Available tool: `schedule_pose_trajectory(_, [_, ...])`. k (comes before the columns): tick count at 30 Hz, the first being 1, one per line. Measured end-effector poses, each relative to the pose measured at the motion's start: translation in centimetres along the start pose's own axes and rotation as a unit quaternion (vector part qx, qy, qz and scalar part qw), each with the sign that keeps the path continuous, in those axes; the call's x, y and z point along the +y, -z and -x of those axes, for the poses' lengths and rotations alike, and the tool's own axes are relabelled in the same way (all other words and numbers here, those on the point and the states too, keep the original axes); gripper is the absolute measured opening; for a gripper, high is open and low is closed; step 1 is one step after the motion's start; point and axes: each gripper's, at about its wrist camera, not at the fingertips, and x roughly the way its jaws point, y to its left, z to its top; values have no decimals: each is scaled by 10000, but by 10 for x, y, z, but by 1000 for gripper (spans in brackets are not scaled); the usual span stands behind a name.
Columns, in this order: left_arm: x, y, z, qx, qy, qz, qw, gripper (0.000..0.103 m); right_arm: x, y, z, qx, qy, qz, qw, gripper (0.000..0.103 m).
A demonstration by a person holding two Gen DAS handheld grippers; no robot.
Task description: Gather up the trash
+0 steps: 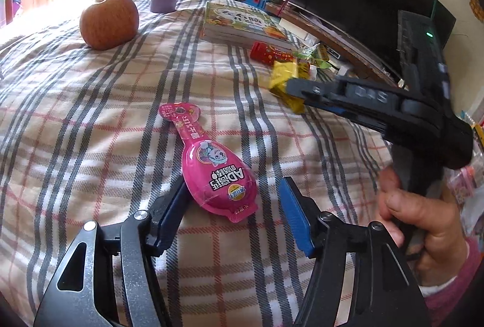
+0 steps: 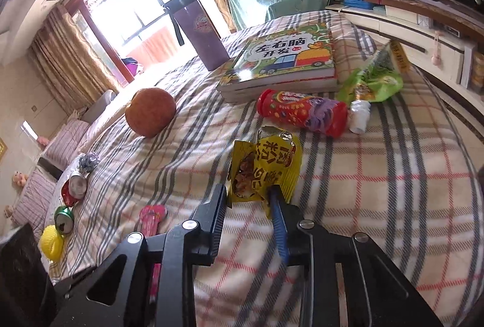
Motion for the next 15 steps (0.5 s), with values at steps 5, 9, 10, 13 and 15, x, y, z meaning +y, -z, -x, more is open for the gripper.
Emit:
schedule_pose_trajectory(5, [-1,0,-1,-29,-275,-4,9996,45,-15,20,36,-66,-22,-183,9998,29])
schedule_pose_trajectory(9, [-1,1,-1,-47,-383,-26,9993,42,-24,39,69,-196,-70,-268,9994,28])
schedule_pose_trajectory(10, [-3,1,0,-58,-407,-47,9991,42,-25,44,77,-228,-79,-266,9994,28])
schedule_pose_trajectory(13, [-8,3,4,-103,-445,-84,9989,42,-28,57,95,-297,-76,-315,9990,28])
schedule_pose_trajectory(15, [-15,7,8,-95,-235,-23,9997,42,-30,65,107,-365,-19,-340,9988,28])
